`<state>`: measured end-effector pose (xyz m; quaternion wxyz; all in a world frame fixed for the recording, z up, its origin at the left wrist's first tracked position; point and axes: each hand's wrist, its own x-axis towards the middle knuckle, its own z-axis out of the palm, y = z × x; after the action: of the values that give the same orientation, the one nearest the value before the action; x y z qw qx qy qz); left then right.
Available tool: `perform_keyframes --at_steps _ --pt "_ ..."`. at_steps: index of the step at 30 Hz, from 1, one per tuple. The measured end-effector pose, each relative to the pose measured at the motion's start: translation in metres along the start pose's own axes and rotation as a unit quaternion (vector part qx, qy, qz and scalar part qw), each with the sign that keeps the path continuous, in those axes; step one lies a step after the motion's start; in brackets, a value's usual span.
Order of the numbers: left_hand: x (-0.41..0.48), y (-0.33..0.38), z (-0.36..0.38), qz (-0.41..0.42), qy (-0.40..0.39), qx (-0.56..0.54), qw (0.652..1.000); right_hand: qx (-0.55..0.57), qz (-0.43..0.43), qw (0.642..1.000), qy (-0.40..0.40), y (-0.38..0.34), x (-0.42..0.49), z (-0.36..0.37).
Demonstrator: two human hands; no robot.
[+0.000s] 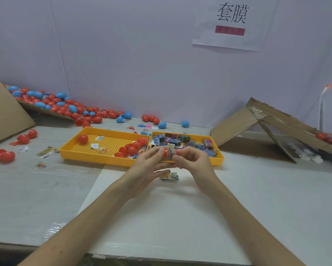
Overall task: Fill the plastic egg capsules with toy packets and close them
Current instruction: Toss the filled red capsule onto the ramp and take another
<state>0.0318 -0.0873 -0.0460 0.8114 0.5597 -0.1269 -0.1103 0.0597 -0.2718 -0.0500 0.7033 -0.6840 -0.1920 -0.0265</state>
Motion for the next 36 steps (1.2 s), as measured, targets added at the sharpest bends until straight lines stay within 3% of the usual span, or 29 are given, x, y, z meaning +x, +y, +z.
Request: perform_keyframes --at_steps 16,23,36 --pt "0.0014 -0.0023 0.0005 0.014 0.03 0.001 0.999 0.05 0.035 0.998 -0.008 0.0007 0.0015 -0.0012" --pt "-0.0017 -0.0009 0.0008 0.011 0.008 -0.023 1.0 0.096 0.056 0.994 -0.022 -0.0026 0.001 -0.0023" --pt "0.0021 -0.0024 0.0003 0.007 0.03 -0.021 0.999 0.092 0.057 0.994 -0.011 -0.0034 0.0016 -0.0008"
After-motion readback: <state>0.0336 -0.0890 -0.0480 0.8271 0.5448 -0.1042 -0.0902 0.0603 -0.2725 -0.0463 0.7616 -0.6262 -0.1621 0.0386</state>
